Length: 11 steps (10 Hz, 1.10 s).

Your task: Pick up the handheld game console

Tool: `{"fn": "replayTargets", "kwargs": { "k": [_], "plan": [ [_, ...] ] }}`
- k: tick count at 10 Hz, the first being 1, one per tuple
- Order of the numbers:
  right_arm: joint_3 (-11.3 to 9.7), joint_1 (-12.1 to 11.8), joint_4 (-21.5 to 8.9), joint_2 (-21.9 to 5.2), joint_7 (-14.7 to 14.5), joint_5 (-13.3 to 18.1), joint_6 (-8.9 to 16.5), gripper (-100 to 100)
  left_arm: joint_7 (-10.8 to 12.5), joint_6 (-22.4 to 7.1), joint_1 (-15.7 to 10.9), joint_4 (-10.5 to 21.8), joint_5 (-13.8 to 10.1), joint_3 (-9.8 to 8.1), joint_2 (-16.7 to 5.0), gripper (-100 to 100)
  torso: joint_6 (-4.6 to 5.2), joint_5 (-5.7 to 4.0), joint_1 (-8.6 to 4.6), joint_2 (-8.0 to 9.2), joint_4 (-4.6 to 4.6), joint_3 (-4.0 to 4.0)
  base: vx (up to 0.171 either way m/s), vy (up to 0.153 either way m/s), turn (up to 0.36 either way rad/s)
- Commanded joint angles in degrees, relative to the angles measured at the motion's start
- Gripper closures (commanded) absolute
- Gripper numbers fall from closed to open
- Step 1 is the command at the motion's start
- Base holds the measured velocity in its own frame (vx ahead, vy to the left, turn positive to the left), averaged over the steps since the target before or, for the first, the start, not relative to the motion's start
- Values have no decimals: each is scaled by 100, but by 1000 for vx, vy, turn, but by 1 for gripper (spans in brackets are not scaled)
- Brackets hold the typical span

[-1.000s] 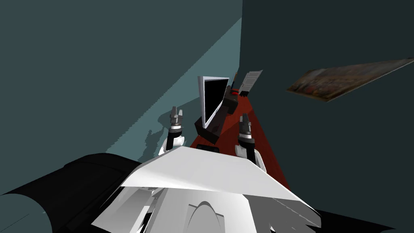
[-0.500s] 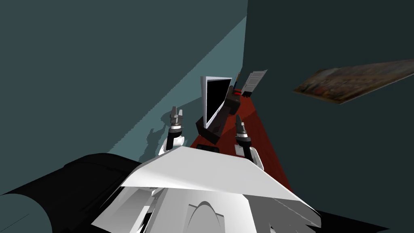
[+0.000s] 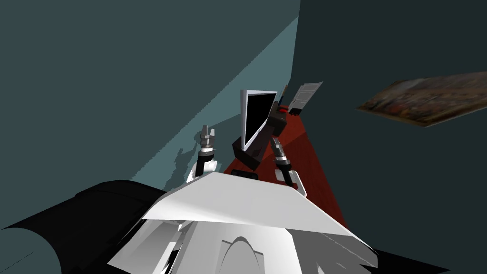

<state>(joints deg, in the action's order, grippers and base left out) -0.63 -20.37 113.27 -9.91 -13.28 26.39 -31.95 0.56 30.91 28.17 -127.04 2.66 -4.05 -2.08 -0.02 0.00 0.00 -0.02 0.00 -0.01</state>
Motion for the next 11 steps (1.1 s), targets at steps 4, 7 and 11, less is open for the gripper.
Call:
{"fn": "replayTargets", "kwargs": {
  "k": [4,7,11],
  "plan": [
    [33,146,-485,-142,-194,690,-254,-100,0,0,1,0,0,0,0,0,4,0,-2,2,0,1,-2,-2,79],
    [65,433,-1050,-308,-465,1263,-575,-100,0,0,1,0,0,0,0,0,4,0,-1,1,0,1,-3,-2,137],
    [84,588,-1510,-385,-606,1911,-739,-100,0,0,0,0,0,0,0,0,1,0,-2,2,1,1,-3,-4,89]
  ]
}}
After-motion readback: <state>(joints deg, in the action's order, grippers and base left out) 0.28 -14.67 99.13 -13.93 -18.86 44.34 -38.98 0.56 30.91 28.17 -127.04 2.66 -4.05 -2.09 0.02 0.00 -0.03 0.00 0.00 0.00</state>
